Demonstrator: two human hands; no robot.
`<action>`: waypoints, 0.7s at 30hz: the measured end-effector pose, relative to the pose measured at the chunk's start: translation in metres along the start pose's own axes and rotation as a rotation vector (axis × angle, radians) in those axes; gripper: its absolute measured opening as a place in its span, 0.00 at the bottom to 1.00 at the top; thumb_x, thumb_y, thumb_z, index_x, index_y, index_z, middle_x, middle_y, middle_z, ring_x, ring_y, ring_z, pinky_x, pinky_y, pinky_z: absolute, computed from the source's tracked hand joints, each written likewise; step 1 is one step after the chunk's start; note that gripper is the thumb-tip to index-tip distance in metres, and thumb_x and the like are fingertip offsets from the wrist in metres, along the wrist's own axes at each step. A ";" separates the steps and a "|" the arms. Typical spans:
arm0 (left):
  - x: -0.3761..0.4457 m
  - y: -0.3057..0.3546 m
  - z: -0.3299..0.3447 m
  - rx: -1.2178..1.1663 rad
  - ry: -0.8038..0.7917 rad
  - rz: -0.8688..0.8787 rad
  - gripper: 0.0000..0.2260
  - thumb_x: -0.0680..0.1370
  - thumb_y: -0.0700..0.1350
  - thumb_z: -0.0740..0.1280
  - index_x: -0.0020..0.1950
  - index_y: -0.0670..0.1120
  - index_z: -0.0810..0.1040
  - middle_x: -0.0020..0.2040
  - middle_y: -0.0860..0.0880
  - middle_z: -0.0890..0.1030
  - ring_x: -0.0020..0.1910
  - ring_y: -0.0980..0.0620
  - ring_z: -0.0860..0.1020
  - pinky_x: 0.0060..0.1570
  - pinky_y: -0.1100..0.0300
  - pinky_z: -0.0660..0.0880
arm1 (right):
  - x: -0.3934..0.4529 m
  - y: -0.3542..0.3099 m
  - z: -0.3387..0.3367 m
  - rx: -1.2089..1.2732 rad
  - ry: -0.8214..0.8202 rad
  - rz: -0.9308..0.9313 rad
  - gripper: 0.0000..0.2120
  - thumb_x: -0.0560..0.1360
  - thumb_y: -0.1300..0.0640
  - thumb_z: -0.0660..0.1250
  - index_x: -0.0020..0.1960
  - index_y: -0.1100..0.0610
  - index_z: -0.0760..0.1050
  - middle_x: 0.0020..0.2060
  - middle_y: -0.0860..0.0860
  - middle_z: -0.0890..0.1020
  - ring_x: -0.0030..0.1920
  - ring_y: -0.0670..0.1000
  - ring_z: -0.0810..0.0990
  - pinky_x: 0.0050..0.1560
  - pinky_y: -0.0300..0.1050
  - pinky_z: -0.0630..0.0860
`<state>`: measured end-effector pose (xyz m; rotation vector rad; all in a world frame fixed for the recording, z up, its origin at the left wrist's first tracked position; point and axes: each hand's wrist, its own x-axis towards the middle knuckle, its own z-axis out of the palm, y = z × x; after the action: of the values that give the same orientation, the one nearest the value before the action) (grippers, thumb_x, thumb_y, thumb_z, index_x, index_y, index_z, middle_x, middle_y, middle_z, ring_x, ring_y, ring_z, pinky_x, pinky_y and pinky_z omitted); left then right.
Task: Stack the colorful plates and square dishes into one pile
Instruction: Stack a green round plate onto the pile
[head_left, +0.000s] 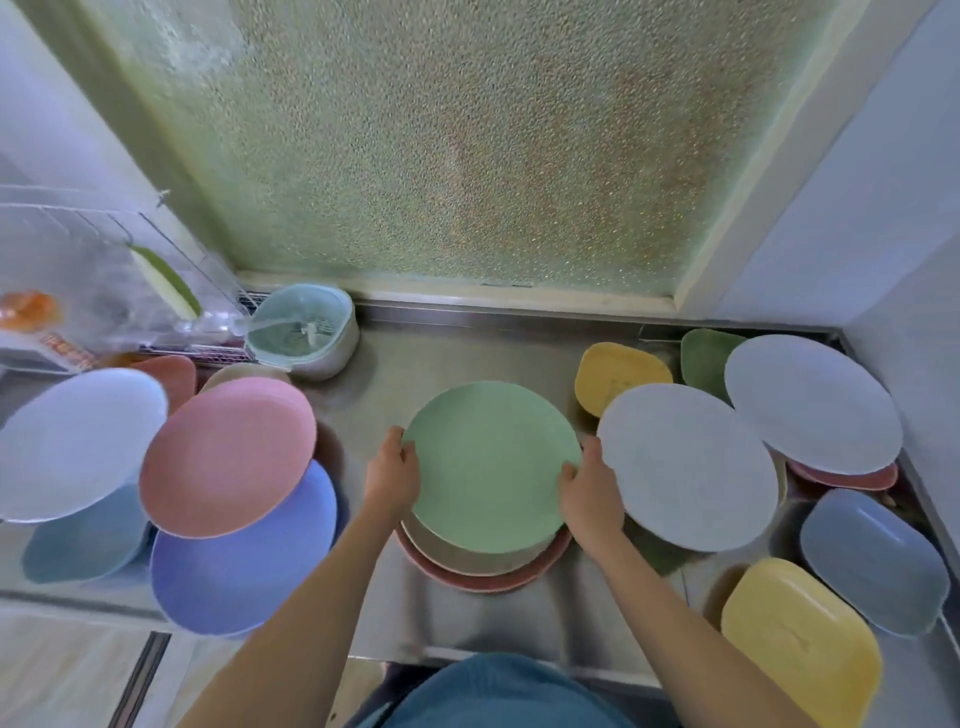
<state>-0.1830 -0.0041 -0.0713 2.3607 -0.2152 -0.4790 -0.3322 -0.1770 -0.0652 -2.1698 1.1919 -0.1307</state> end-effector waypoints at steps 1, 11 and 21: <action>-0.002 -0.007 -0.003 0.041 -0.027 0.024 0.08 0.79 0.40 0.55 0.55 0.39 0.69 0.45 0.35 0.78 0.42 0.37 0.76 0.41 0.51 0.70 | -0.007 0.001 0.003 -0.048 0.022 -0.005 0.20 0.79 0.58 0.57 0.70 0.58 0.61 0.61 0.57 0.77 0.60 0.59 0.76 0.54 0.52 0.73; -0.001 -0.018 -0.018 0.326 -0.252 0.186 0.13 0.80 0.41 0.52 0.65 0.43 0.60 0.50 0.36 0.80 0.48 0.37 0.78 0.44 0.51 0.72 | -0.036 0.005 0.015 -0.224 0.074 -0.049 0.21 0.81 0.56 0.52 0.73 0.54 0.56 0.46 0.53 0.81 0.45 0.55 0.80 0.38 0.45 0.69; -0.002 -0.034 -0.021 0.543 -0.299 0.178 0.22 0.81 0.46 0.53 0.75 0.50 0.51 0.56 0.39 0.78 0.53 0.37 0.77 0.49 0.50 0.72 | -0.037 -0.009 0.020 -0.406 -0.014 0.006 0.22 0.80 0.54 0.53 0.73 0.53 0.52 0.51 0.54 0.79 0.49 0.55 0.80 0.44 0.49 0.76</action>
<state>-0.1754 0.0342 -0.0797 2.7435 -0.7710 -0.7604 -0.3398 -0.1352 -0.0679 -2.5076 1.3051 0.1417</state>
